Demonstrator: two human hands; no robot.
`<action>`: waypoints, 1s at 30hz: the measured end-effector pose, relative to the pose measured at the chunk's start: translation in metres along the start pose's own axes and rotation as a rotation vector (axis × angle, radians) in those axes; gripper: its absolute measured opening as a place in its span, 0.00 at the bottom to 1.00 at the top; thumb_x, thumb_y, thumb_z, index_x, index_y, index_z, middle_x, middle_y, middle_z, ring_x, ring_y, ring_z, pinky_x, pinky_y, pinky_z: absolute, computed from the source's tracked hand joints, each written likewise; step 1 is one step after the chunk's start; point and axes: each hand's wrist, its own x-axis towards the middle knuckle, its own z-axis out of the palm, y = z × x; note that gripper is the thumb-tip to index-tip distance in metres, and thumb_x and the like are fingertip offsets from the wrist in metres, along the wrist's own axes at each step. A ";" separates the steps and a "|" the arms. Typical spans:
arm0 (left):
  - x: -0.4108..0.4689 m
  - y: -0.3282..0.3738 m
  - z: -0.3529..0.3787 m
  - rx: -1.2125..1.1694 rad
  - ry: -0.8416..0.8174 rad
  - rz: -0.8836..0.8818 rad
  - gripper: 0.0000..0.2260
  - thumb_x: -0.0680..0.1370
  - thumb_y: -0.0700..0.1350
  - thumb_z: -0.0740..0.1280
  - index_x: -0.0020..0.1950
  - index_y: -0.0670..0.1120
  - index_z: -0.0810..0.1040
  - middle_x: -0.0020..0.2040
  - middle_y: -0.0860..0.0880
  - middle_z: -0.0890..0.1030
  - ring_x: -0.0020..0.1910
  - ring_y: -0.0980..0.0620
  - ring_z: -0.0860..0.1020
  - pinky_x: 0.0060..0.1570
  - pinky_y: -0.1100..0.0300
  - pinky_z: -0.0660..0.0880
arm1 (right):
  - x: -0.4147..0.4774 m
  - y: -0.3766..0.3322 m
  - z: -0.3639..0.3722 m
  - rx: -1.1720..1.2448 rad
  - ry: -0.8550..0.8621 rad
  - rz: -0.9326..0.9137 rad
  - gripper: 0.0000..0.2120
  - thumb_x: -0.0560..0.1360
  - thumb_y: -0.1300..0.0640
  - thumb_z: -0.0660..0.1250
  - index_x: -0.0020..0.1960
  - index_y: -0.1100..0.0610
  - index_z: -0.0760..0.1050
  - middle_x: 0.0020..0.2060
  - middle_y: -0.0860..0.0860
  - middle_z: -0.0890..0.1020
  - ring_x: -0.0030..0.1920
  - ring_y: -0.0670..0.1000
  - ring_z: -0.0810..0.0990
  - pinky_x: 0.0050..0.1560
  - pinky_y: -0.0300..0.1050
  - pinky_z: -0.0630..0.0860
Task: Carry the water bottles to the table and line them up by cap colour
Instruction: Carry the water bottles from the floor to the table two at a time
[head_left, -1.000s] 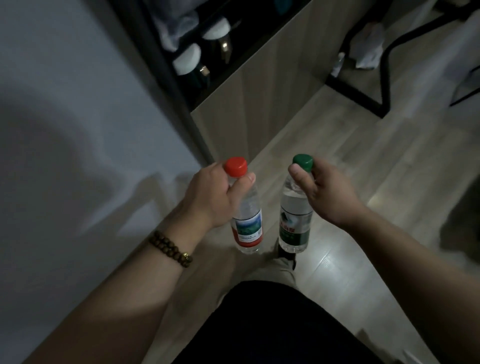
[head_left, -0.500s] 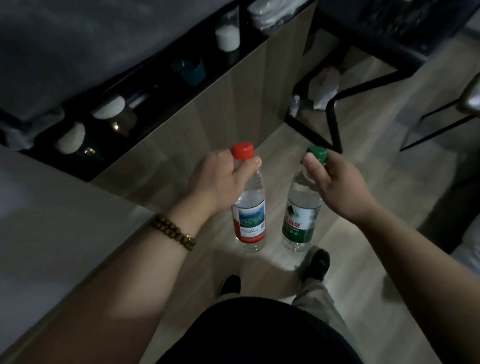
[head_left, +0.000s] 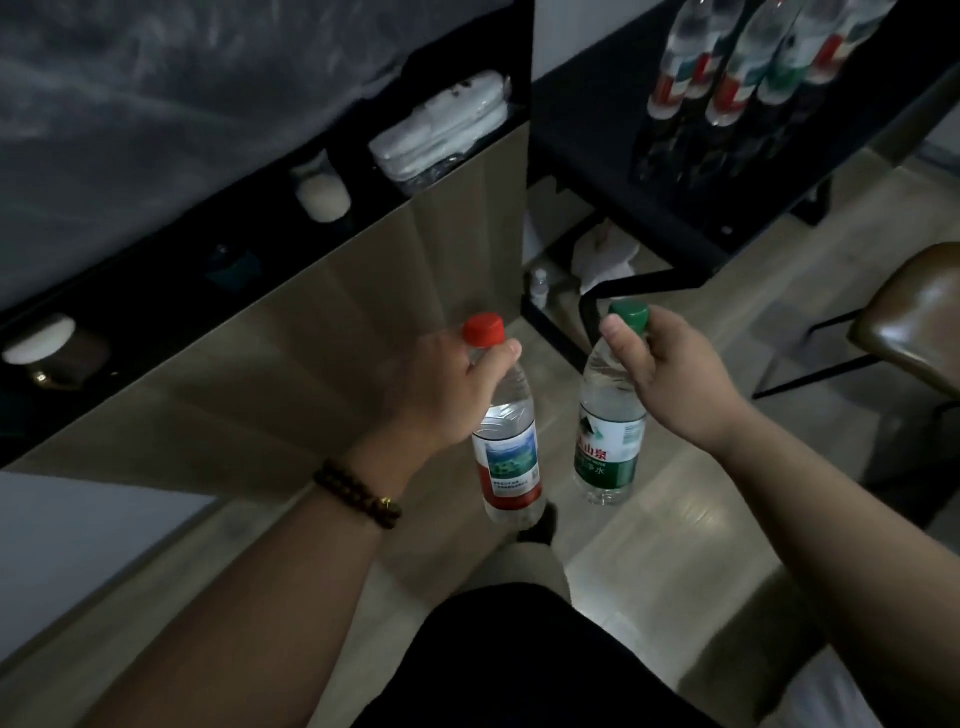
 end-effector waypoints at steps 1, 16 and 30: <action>0.016 0.010 0.013 0.001 -0.002 0.006 0.17 0.73 0.68 0.59 0.34 0.57 0.75 0.27 0.51 0.76 0.32 0.51 0.78 0.37 0.50 0.75 | 0.014 0.010 -0.014 0.001 -0.001 0.003 0.16 0.80 0.36 0.61 0.44 0.47 0.74 0.39 0.45 0.82 0.42 0.37 0.80 0.39 0.34 0.70; 0.273 0.168 0.183 -0.022 -0.040 0.077 0.17 0.76 0.66 0.59 0.39 0.55 0.73 0.32 0.58 0.78 0.30 0.56 0.77 0.28 0.58 0.67 | 0.241 0.135 -0.215 0.013 -0.113 0.008 0.18 0.81 0.37 0.61 0.45 0.51 0.75 0.35 0.46 0.81 0.35 0.42 0.80 0.32 0.35 0.76; 0.424 0.313 0.329 -0.024 0.152 -0.095 0.22 0.77 0.66 0.59 0.34 0.50 0.73 0.30 0.53 0.79 0.31 0.55 0.78 0.37 0.48 0.77 | 0.449 0.252 -0.403 0.015 -0.266 -0.181 0.14 0.81 0.40 0.63 0.45 0.48 0.75 0.36 0.37 0.80 0.37 0.37 0.79 0.34 0.27 0.71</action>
